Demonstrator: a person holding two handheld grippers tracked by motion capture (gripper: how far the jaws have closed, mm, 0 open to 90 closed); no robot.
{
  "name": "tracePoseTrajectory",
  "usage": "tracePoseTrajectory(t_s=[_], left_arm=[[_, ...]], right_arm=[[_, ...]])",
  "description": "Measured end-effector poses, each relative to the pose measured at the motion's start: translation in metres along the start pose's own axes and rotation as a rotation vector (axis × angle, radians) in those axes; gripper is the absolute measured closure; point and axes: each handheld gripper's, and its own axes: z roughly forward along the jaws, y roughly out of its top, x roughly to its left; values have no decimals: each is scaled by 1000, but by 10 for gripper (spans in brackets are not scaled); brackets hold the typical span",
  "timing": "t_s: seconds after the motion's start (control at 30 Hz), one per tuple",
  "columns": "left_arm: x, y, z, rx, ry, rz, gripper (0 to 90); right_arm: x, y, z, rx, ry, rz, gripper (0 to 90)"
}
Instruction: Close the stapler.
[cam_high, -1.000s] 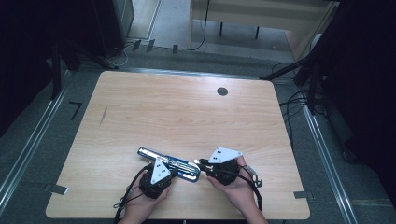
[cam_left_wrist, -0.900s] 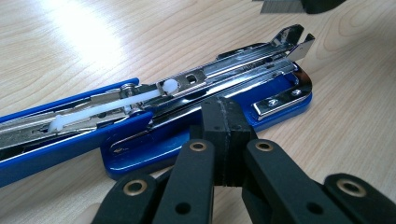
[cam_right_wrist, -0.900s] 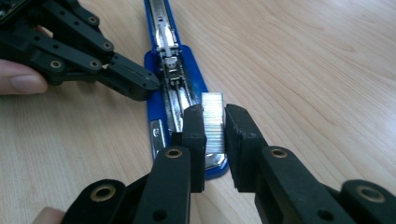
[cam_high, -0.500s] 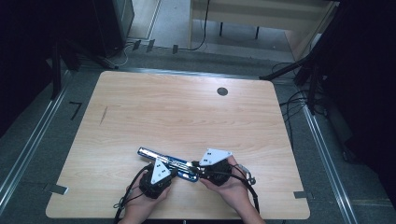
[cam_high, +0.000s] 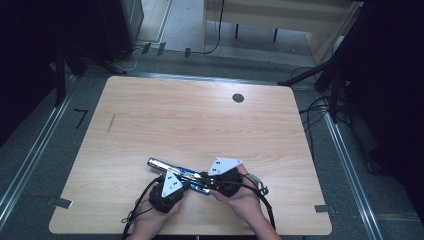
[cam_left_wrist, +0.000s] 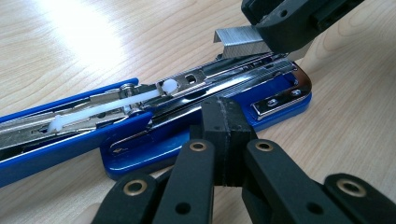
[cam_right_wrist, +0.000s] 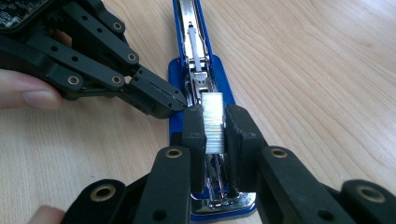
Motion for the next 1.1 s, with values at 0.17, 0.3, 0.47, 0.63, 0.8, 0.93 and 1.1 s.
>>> tracePoseTrajectory(t_s=[0.17,0.3,0.47,0.63,0.8,0.93,1.1], left_arm=[[0,0,0,1,0,1,900],[0,0,0,2,0,2,900],[0,0,0,3,0,3,900],[0,0,0,3,-1,3,900],[0,0,0,2,0,4,900],[0,0,0,2,-1,4,900],[0,0,0,4,-1,4,900]], right_arm=[[-1,-1,2,3,2,6,801],[-1,-2,3,5,3,3,800],[-2,-3,5,10,6,3,800],[-2,-4,6,20,6,10,800],[-3,-3,7,15,13,13,800],[-4,-3,8,20,30,6,800],[-4,-3,8,30,36,-6,800]])
